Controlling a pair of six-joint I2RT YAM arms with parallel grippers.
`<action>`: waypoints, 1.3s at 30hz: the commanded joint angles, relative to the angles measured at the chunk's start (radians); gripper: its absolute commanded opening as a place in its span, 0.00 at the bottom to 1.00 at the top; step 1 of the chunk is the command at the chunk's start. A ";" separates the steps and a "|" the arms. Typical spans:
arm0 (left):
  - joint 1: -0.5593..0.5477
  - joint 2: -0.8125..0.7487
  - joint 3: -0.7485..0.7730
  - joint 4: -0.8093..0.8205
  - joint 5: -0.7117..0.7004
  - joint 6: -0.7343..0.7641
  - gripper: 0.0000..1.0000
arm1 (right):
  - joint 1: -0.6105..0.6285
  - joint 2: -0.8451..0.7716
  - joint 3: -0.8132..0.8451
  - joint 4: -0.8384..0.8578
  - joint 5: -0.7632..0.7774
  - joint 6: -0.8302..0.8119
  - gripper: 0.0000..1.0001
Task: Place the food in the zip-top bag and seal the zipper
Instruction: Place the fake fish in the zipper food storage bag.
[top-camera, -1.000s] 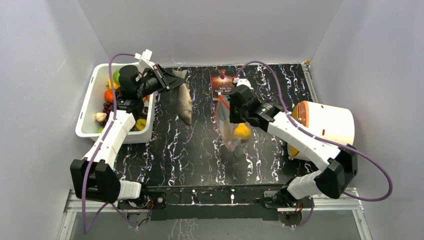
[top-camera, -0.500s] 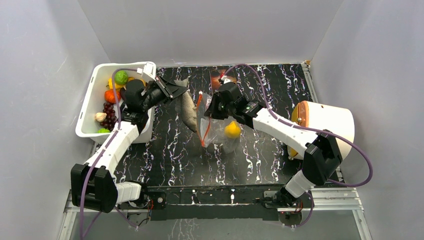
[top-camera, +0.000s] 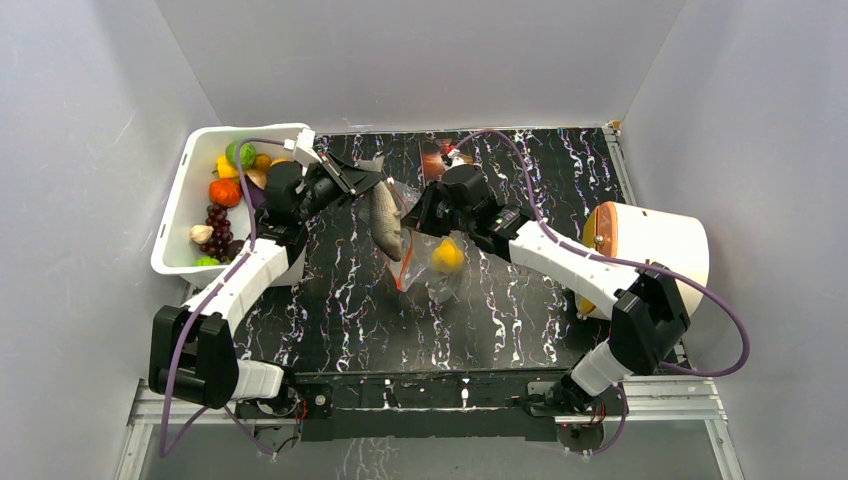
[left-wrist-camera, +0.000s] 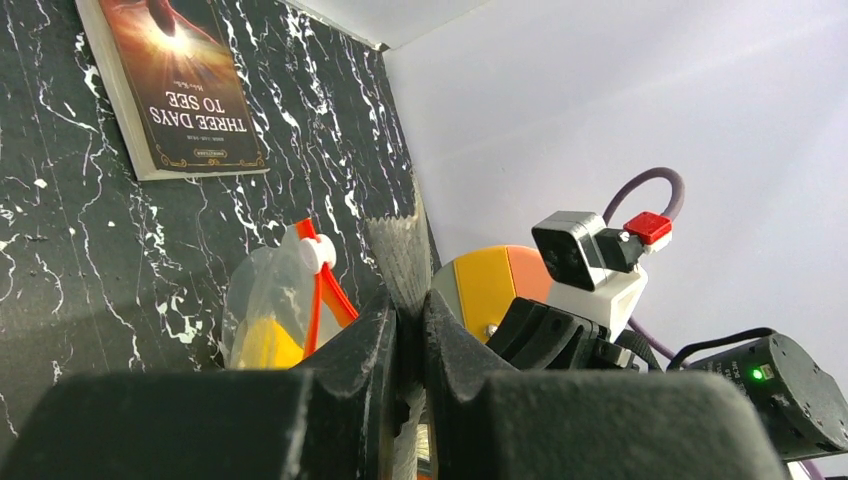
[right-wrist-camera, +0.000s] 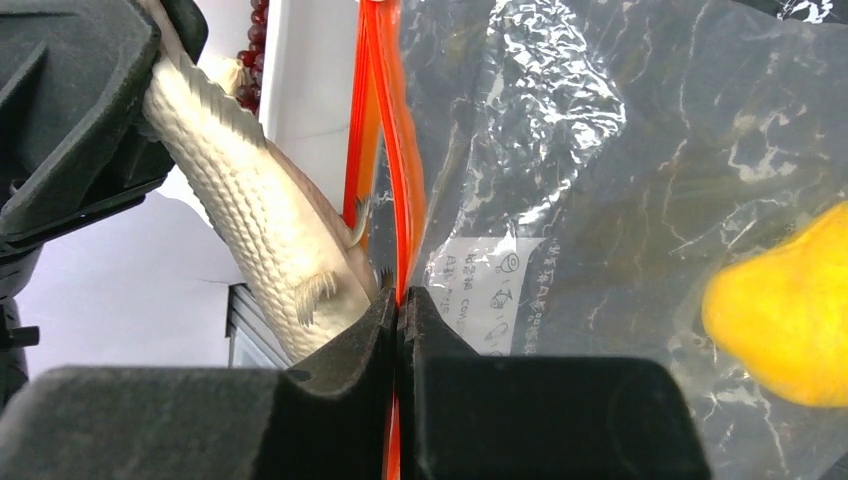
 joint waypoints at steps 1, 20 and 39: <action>-0.009 -0.021 0.023 0.045 -0.025 0.012 0.00 | -0.003 -0.062 -0.022 0.114 0.000 0.071 0.00; -0.083 -0.107 0.028 -0.134 -0.163 0.179 0.00 | -0.001 -0.086 -0.034 0.183 0.038 0.131 0.00; -0.150 -0.127 -0.018 -0.240 -0.221 0.256 0.00 | -0.001 -0.072 -0.002 0.253 0.109 0.147 0.00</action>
